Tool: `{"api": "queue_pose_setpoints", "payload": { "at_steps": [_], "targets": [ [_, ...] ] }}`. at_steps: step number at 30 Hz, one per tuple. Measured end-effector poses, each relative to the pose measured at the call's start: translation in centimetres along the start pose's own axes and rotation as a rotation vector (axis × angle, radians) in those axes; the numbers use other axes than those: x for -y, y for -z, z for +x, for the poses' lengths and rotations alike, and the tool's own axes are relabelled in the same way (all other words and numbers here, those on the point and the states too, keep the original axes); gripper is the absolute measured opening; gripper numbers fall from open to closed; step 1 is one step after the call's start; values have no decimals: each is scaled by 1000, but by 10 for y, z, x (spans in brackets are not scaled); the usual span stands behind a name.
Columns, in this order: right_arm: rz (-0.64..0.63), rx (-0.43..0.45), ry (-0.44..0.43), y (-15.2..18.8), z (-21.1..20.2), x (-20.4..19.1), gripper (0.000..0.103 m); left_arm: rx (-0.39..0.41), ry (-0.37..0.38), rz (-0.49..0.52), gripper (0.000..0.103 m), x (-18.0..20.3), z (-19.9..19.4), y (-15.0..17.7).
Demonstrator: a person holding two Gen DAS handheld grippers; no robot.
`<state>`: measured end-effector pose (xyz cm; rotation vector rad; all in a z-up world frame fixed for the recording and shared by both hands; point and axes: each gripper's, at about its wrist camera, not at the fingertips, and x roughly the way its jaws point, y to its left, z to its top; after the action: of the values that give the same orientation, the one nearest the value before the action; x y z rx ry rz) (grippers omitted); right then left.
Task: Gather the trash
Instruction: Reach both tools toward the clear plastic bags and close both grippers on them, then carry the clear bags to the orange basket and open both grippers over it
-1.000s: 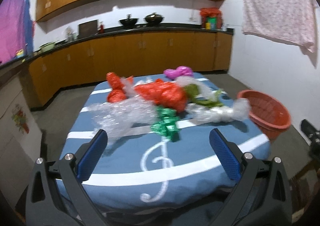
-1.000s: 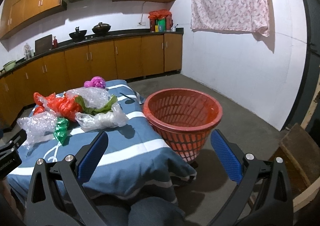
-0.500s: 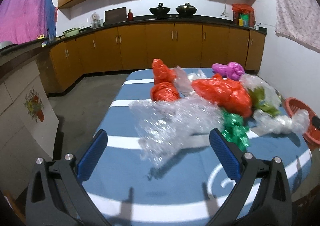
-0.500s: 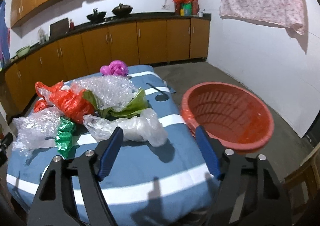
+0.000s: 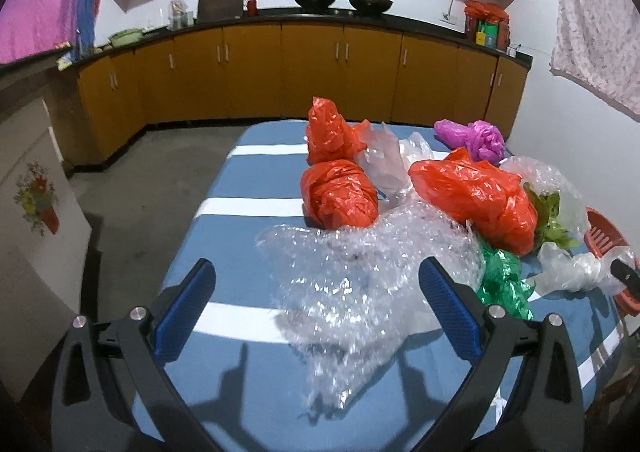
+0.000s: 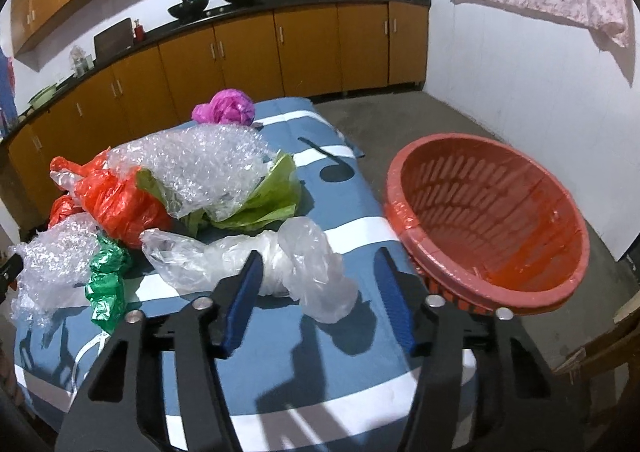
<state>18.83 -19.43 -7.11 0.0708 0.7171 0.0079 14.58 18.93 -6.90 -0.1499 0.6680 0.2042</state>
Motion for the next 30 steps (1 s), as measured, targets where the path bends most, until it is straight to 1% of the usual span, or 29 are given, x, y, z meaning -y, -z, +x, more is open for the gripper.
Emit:
{"api": "queue_pose_setpoints", "payload": {
  "at_steps": [2,4,5,7,8,9,10,12,13,15,16,21,30],
  "targets": [
    [-3,-11,-14,1,2,-1,42,-20,35,-2,92,-2,8,-1],
    [-11,-17,-23,1,4,-3,34,-34,53,8,76,-1,12,-1],
    [-13,-21,-28,1,5,-3,30,-41,64,13,72,0,13,0],
    [-15,-26,-38,2,6,-5,21,-47,82,15,52,1,15,1],
    [-18,-27,-42,3,6,-6,19,-50,89,16,47,1,15,2],
    [-19,-27,-44,3,6,-6,16,-53,95,20,33,2,16,2],
    [-20,-27,-47,4,5,-7,14,-56,100,23,21,3,16,3],
    [-27,-20,-50,4,3,-9,12,-55,102,38,14,7,14,4],
    [-29,-17,-50,4,2,-9,11,-50,99,45,9,9,13,4],
    [-38,-7,-52,4,-2,-11,10,-40,96,61,4,13,8,5],
    [-41,-3,-52,4,-3,-11,9,-36,97,63,3,14,6,4],
    [-39,26,-61,1,-16,-11,8,-7,111,67,2,19,-11,2],
    [-32,86,-73,-6,-46,-5,7,72,142,66,2,23,-55,-7]
  ]
}}
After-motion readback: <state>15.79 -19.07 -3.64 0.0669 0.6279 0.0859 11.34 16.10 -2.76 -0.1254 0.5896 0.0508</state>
